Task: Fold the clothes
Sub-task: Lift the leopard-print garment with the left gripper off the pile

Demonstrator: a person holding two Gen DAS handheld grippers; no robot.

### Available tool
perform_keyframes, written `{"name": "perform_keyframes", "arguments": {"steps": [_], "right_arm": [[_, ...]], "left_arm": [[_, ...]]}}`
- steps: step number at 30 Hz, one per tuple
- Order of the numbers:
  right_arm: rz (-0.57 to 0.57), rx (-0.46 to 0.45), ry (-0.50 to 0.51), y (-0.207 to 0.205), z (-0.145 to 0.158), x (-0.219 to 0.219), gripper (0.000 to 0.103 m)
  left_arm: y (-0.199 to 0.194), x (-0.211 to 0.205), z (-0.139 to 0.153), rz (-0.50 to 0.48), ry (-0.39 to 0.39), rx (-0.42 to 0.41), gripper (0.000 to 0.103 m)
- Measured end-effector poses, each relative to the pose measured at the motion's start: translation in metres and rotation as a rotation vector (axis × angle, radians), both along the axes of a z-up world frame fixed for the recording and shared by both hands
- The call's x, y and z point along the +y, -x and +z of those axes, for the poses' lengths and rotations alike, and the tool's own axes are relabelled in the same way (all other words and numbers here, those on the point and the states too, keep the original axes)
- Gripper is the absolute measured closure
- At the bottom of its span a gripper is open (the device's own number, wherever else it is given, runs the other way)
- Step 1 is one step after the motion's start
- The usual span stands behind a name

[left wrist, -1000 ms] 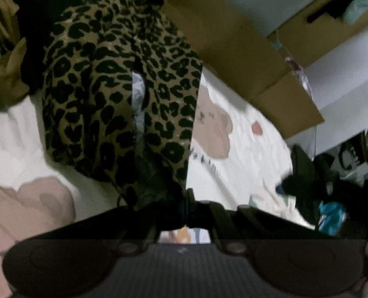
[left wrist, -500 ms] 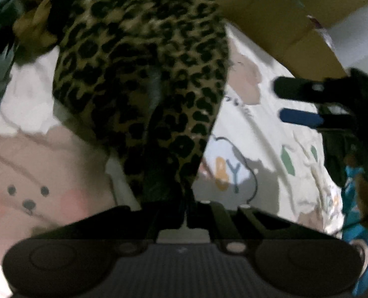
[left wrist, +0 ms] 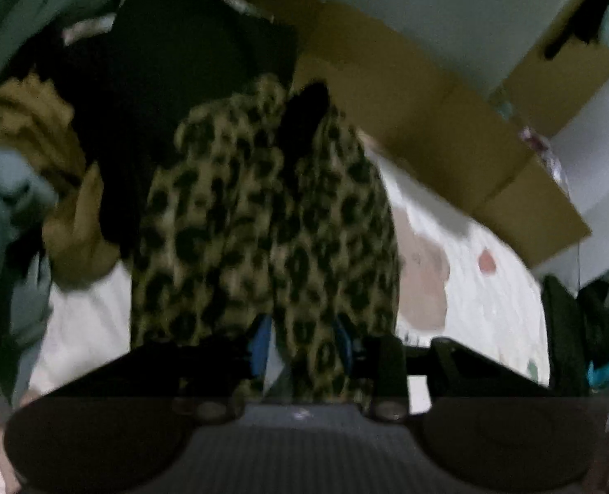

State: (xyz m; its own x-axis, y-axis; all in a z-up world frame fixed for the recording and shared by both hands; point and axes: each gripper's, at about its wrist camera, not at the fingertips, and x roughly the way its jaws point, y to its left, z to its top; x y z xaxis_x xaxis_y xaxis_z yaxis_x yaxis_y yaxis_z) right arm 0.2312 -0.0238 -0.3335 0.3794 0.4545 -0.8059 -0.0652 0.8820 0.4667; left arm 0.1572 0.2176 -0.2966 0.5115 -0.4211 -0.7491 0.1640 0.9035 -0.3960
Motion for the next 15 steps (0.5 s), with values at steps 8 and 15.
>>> {"name": "perform_keyframes", "arguments": {"steps": [8,15], "right_arm": [[0.017,0.029,0.020,0.008,-0.007,-0.003,0.013],[0.012,0.038,0.036,0.010,-0.008,-0.007,0.013]], "left_arm": [[-0.039,-0.007,0.005,0.067,0.042,-0.088,0.063],[-0.066,-0.016,0.010,0.060,0.086,-0.123,0.064]]}}
